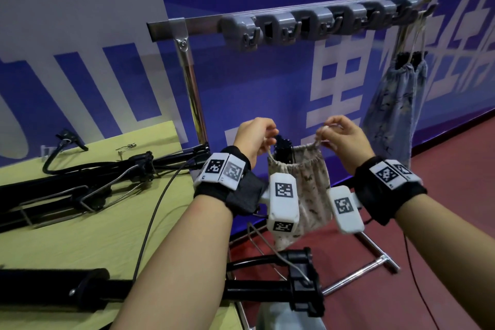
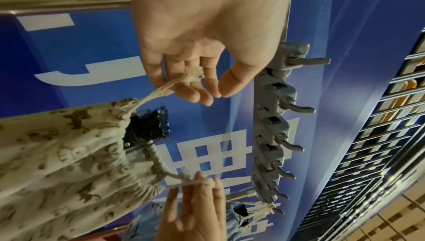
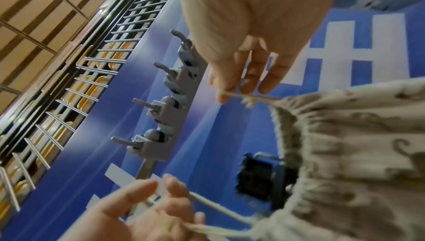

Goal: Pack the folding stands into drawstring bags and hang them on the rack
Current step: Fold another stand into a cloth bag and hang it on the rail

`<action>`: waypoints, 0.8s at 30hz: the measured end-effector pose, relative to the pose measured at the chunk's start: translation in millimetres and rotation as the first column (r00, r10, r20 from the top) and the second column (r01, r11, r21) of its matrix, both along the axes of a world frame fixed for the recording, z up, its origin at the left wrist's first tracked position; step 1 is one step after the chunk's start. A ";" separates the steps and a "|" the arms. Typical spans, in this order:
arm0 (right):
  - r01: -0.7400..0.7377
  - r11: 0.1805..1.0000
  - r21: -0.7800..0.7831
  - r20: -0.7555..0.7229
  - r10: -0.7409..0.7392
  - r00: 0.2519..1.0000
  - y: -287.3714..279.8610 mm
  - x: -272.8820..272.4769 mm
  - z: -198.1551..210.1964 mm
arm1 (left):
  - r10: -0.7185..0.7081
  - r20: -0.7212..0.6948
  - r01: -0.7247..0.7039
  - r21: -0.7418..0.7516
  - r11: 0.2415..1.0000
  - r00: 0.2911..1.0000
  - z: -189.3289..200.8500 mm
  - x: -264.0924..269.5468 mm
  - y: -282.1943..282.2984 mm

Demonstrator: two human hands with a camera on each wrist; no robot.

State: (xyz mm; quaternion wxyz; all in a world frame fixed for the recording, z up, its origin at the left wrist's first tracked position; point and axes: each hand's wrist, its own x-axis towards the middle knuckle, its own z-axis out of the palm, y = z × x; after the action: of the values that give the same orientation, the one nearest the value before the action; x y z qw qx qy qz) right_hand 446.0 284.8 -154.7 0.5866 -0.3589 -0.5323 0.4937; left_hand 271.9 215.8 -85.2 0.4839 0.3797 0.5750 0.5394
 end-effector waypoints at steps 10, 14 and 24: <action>0.010 0.991 -0.132 0.200 0.017 0.980 2.7 -0.5 0.8 | -0.108 -0.050 0.104 -0.071 0.992 0.993 -2.1 1.1 0.9; 0.081 0.997 -0.022 0.410 -0.065 0.910 2.6 -3.8 9.0 | -0.204 -0.145 0.176 -0.188 0.966 0.968 -8.7 0.4 -3.5; -0.090 0.935 0.342 0.600 -0.143 0.787 -24.1 -39.1 32.6 | -0.300 -0.274 0.256 -0.187 0.948 0.914 -11.2 16.2 -12.0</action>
State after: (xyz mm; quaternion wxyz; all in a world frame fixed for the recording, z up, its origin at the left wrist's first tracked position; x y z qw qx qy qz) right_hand 407.0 260.6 -122.1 0.4425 -0.3964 -0.7685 0.2376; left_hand 288.1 203.8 -96.5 0.4899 0.4981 0.6199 0.3573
